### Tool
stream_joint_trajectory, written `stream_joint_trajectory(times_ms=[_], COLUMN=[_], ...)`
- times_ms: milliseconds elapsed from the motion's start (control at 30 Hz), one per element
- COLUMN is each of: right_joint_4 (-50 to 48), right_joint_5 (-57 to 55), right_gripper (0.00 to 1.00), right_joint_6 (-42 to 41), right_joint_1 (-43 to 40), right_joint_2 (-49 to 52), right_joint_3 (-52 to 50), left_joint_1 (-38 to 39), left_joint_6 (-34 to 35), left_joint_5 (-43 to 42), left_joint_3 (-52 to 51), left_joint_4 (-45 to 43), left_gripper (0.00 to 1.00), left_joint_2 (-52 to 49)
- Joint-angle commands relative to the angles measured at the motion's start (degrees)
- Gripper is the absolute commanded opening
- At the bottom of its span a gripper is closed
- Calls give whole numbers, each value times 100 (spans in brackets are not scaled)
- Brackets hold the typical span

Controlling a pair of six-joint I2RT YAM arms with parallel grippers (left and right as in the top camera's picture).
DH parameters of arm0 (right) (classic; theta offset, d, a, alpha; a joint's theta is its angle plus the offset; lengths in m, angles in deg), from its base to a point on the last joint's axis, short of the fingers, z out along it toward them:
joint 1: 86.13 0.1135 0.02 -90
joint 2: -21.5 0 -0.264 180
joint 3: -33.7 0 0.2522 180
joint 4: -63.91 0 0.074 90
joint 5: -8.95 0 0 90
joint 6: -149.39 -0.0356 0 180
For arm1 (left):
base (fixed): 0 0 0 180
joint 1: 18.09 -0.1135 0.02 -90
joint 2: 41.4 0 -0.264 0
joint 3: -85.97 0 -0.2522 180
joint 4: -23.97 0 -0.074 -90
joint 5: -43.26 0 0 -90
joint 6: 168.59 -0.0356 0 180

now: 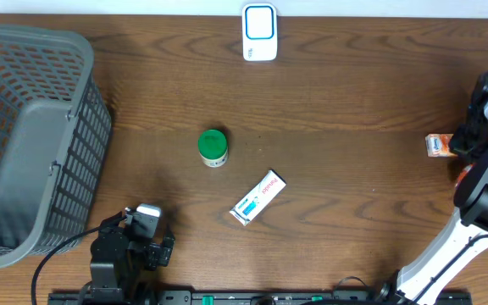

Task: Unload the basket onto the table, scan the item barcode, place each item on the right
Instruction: 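Carry the candy bar right and drop it beside the snack pack, then move the right gripper to the white Panadol box and grasp it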

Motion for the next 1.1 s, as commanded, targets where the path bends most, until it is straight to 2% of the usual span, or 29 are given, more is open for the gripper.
stream_joint_trajectory(times_ms=[0, 33, 67, 100, 367, 500, 733, 833, 967, 1067], right_joint_4=[48, 103, 179, 326, 562, 748, 2199, 2503, 2017, 1469], right_joint_5=[535, 625, 765, 1019, 2028, 2981, 3394, 3762, 4177, 4172], right_gripper=[36, 58, 71, 99, 99, 99, 99, 99, 99, 99], right_joint_6=[-186, -184, -162, -92, -70, -92, -2009, -2651, -2699, -3191], right_joint_1=[-35, -26, -15, 24, 251, 553, 1655, 2284, 3226, 3991], right_joint_2=[-22, -48, -85, -190, -1220, -1834, -2190, -2173, -2173, -2173], right_joint_3=[120, 205, 323, 566, 1047, 1047, 1043, 896, 372, -192], left_joint_1=[-24, -24, -24, -24, -24, -24, -24, -24, -24, -24], left_joint_6=[-9, -9, -9, -9, -9, -9, -9, -9, -9, -9], left_joint_5=[-35, -35, -35, -35, -35, -35, -35, -35, -35, -35], left_joint_3=[-83, -83, -83, -83, -83, -83, -83, -83, -83, -83], left_joint_4=[275, 275, 275, 275, 275, 275, 275, 275, 275, 275], left_gripper=[98, 98, 98, 98, 98, 98, 98, 98, 98, 98], left_joint_2=[28, 28, 28, 28, 28, 28, 28, 28, 28, 28])
